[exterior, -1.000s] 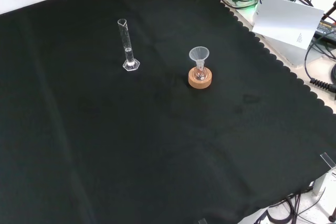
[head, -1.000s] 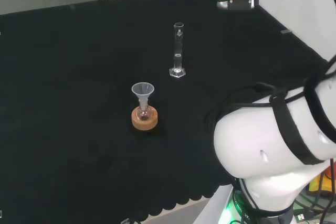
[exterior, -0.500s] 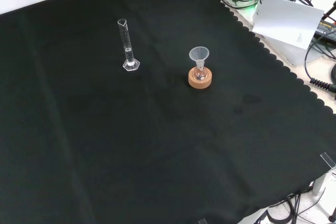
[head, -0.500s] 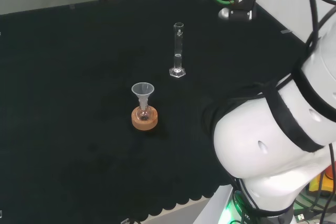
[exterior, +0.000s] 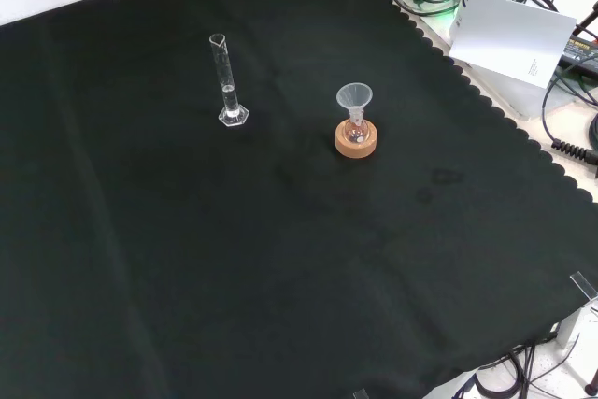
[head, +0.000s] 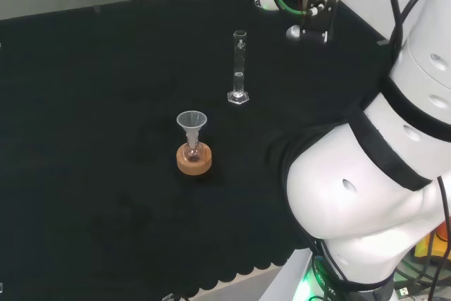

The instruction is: Pick up the graduated cylinder.

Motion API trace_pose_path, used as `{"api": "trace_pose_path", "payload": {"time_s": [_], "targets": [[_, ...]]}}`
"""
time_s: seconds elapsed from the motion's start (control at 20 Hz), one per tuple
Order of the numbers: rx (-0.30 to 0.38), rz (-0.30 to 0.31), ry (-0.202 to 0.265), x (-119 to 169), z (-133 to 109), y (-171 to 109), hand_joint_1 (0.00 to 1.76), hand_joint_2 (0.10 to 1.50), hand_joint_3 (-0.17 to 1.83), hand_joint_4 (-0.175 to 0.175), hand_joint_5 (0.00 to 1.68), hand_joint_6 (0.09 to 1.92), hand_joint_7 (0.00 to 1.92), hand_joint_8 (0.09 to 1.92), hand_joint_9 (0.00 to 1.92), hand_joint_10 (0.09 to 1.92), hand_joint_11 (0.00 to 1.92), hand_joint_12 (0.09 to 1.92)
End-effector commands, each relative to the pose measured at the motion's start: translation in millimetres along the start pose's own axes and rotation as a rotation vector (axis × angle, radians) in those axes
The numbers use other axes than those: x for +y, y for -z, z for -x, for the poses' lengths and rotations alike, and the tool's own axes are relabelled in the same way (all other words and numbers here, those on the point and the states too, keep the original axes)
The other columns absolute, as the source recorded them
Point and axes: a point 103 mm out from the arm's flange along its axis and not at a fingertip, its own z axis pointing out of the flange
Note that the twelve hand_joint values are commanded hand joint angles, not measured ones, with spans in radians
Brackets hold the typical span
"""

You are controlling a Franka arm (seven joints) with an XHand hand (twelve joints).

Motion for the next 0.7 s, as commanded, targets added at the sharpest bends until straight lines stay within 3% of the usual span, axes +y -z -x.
{"api": "trace_pose_path", "payload": {"time_s": [0.05, 0.5, 0.7], "targets": [[0.058, 0.012, 0.037, 16.6, 8.0, -26.9, 0.34, 1.25, -0.02, -0.063, 0.40, 0.09, 0.16, 0.66, 0.37, 0.69, 0.08, 1.41], [0.139, 0.006, 0.084, 22.5, 14.9, -57.5, 0.49, 1.20, -0.05, -0.061, 0.40, 0.09, 0.16, 0.67, 0.39, 0.69, 0.09, 1.41], [0.222, -0.002, 0.092, 23.5, 20.0, -68.6, 0.56, 1.16, -0.07, -0.061, 0.40, 0.09, 0.17, 0.67, 0.40, 0.69, 0.09, 1.41]]}}
